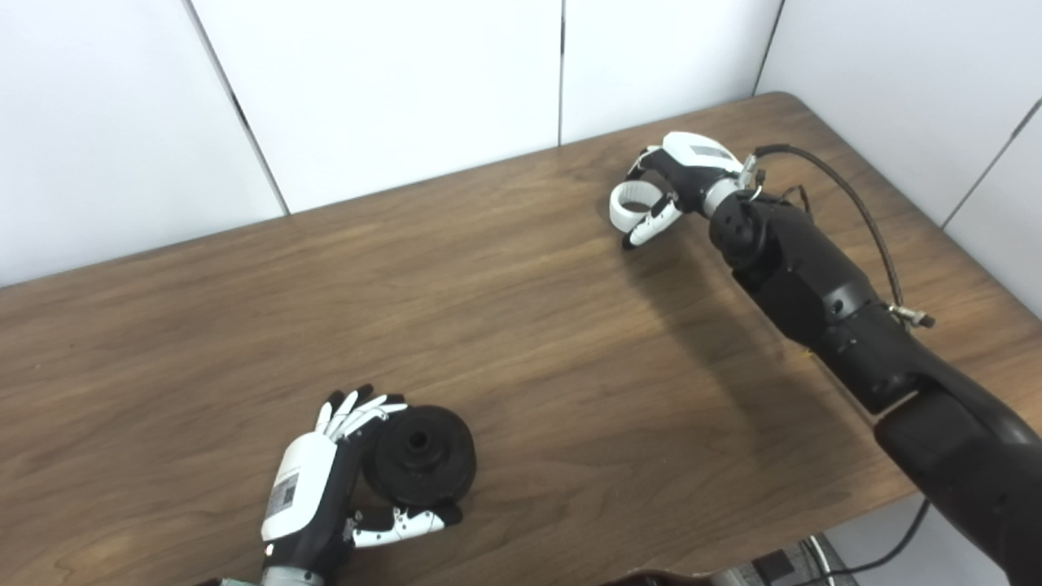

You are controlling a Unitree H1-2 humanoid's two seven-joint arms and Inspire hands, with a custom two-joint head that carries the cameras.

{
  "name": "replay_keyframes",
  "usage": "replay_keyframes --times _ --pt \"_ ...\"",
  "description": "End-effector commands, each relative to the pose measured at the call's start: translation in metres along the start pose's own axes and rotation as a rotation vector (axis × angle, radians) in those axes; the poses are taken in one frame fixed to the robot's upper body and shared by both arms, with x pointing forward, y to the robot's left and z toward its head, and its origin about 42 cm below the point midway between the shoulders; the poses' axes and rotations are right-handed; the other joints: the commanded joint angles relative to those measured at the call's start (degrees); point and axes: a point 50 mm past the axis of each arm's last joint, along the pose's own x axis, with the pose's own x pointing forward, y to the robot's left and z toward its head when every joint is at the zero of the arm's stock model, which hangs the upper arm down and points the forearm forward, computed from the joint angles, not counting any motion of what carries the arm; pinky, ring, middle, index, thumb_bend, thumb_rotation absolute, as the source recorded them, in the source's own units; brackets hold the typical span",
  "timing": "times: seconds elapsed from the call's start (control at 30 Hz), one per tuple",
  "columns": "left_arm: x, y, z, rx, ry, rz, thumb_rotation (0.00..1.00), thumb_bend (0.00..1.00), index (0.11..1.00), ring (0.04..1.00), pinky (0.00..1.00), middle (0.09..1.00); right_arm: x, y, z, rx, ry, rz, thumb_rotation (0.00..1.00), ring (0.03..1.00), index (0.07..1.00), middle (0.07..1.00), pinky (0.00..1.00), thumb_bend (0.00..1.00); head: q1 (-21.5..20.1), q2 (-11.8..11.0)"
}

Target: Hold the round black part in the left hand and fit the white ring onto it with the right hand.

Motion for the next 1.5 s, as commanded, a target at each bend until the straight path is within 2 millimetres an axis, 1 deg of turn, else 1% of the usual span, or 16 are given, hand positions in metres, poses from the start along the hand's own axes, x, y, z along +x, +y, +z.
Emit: replay_keyframes --times 0.0,0.07,0.17,0.6,0.7,0.83,0.9,0.97,1.03,1.07,1.1,1.17,1.27,1.33,1.43,1.47 --pt "-0.022 -0.015 -0.018 -0.026 0.124 -0.104 0.07 0.53 0.483 0.960 1.00 0.848 0.001 -0.022 0.002 -0.022 -0.029 -0.076 0.13 0.954 0.499 0.900 0.91 0.52 -0.02 0.07" --pt "-0.022 -0.016 -0.018 -0.030 0.126 -0.104 0.07 0.53 0.483 0.959 1.00 0.848 0.001 -0.022 0.002 -0.032 -0.034 -0.076 0.13 0.942 0.492 0.883 0.89 0.52 -0.05 0.11" --pt "-0.022 -0.016 -0.017 -0.031 0.128 -0.104 0.07 0.53 0.483 0.958 1.00 0.848 0.000 -0.022 0.002 -0.035 -0.036 -0.074 0.13 0.939 0.489 0.873 0.90 0.52 0.10 0.05" --pt "-0.019 -0.015 -0.015 -0.029 0.126 -0.107 0.07 0.52 0.484 0.969 1.00 0.858 -0.004 -0.020 -0.002 -0.031 -0.048 -0.073 0.13 0.942 0.488 0.867 0.91 0.52 0.63 0.11" --pt "-0.018 -0.016 -0.014 -0.031 0.124 -0.105 0.07 0.52 0.484 0.969 1.00 0.859 -0.011 -0.024 0.004 -0.036 -0.091 -0.080 0.13 0.950 0.488 0.868 0.93 0.52 1.56 0.29" --pt "-0.016 -0.019 -0.012 -0.028 0.129 -0.108 0.07 0.52 0.484 0.970 1.00 0.860 -0.022 -0.031 0.017 -0.080 -0.181 -0.085 0.13 0.955 0.488 0.864 0.94 0.52 2.85 0.63" --pt "-0.016 -0.021 -0.010 -0.024 0.125 -0.104 0.07 0.52 0.484 0.966 1.00 0.856 -0.031 -0.035 0.026 -0.074 -0.225 -0.086 0.13 0.962 0.488 0.865 0.94 0.52 3.60 0.79" --pt "-0.015 -0.023 -0.008 -0.021 0.124 -0.100 0.07 0.52 0.484 0.963 1.00 0.855 -0.043 -0.039 0.034 -0.061 -0.267 -0.087 0.13 0.967 0.488 0.865 0.95 0.52 5.25 1.31" --pt "-0.014 -0.024 -0.005 -0.022 0.127 -0.100 0.07 0.52 0.484 0.965 1.00 0.856 -0.058 -0.041 0.044 -0.057 -0.316 -0.087 0.13 0.968 0.487 0.866 0.95 0.52 6.35 1.64" --pt "-0.013 -0.026 -0.003 -0.023 0.128 -0.100 0.07 0.52 0.484 0.965 1.00 0.855 -0.065 -0.042 0.047 -0.058 -0.338 -0.086 0.13 0.968 0.487 0.866 0.95 0.52 7.61 2.03" --pt "-0.013 -0.027 -0.002 -0.024 0.129 -0.099 0.07 0.53 0.484 0.964 1.00 0.853 -0.072 -0.043 0.052 -0.058 -0.361 -0.083 0.13 0.968 0.487 0.866 0.96 0.52 7.61 2.03" --pt "-0.012 -0.030 0.002 -0.030 0.130 -0.097 0.07 0.53 0.483 0.963 1.00 0.851 -0.086 -0.045 0.059 -0.058 -0.403 -0.072 0.13 0.971 0.487 0.867 0.98 0.52 10.10 2.81" --pt "-0.009 -0.034 0.006 -0.032 0.131 -0.098 0.06 0.53 0.483 0.968 1.00 0.851 -0.108 -0.044 0.071 -0.060 -0.474 -0.053 0.13 0.972 0.486 0.867 0.98 0.52 12.18 3.47" --pt "-0.007 -0.036 0.010 -0.026 0.130 -0.097 0.06 0.53 0.483 0.968 1.00 0.851 -0.122 -0.042 0.078 -0.066 -0.517 -0.036 0.13 0.976 0.486 0.867 0.98 0.52 14.28 4.17" --pt "-0.004 -0.040 0.016 -0.017 0.126 -0.094 0.06 0.53 0.483 0.956 1.00 0.841 -0.139 -0.039 0.087 -0.063 -0.568 -0.009 0.13 0.984 0.485 0.866 1.00 0.52 16.13 5.03" --pt "-0.004 -0.040 0.017 -0.016 0.126 -0.094 0.06 0.53 0.483 0.954 1.00 0.840 -0.142 -0.039 0.089 -0.062 -0.577 -0.005 0.13 0.984 0.485 0.865 1.00 0.52 16.13 5.03"
